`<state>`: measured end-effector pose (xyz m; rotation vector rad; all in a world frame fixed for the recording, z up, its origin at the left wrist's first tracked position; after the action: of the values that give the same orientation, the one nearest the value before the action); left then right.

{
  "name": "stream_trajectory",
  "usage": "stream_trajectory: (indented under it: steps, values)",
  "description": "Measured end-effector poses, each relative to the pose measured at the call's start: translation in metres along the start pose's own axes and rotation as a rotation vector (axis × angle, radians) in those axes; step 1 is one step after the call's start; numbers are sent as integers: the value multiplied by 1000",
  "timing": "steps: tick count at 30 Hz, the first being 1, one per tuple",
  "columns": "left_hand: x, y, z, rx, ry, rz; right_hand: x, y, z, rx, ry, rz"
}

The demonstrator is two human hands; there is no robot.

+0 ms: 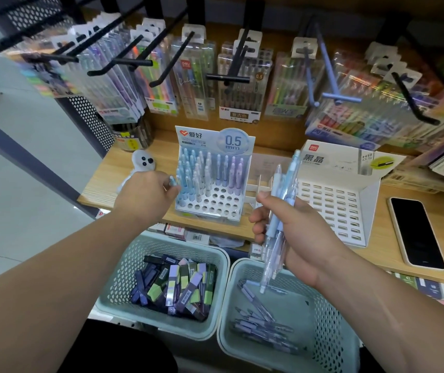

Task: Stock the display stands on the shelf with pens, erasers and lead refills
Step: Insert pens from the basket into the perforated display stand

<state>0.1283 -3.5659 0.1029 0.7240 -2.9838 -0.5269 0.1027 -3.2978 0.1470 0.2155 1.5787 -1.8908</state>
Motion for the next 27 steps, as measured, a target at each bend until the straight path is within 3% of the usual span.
stream_trajectory:
  steps: [4, 7, 9, 12, 15, 18, 27]
  values:
    - [-3, 9, -12, 154, -5, 9, 0, 0, 2, 74, -5, 0]
    - [-18, 36, -27, 0, 40, 116, 0, 0, 3, 132, -5, -1]
    - [-34, 59, -26, -280, -117, 155, 0, -1, 5, 163, -1, -9]
    - [-60, 88, -9, -690, -558, 47, 1, -4, 8, 207, 25, -54]
    - [-79, 104, 5, -917, -740, -34, 3, -7, 8, 234, 55, -98]
    - [-86, 108, 14, -1010, -714, -67, 3, -7, 8, 228, 59, -101]
    - [-84, 106, 10, -984, -589, -39, 2, -7, -3, 171, 134, -48]
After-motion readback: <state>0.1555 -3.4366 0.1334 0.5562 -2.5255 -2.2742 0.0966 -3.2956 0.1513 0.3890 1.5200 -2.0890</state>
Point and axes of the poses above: each hand's wrist, its own x-axis towards the middle knuckle, its own z-axis out of the palm, y = z × x, the point moved 4 cm from there along x, towards the middle knuckle, and after that the axes turned 2 degrees about -z, right-handed, at the moved point
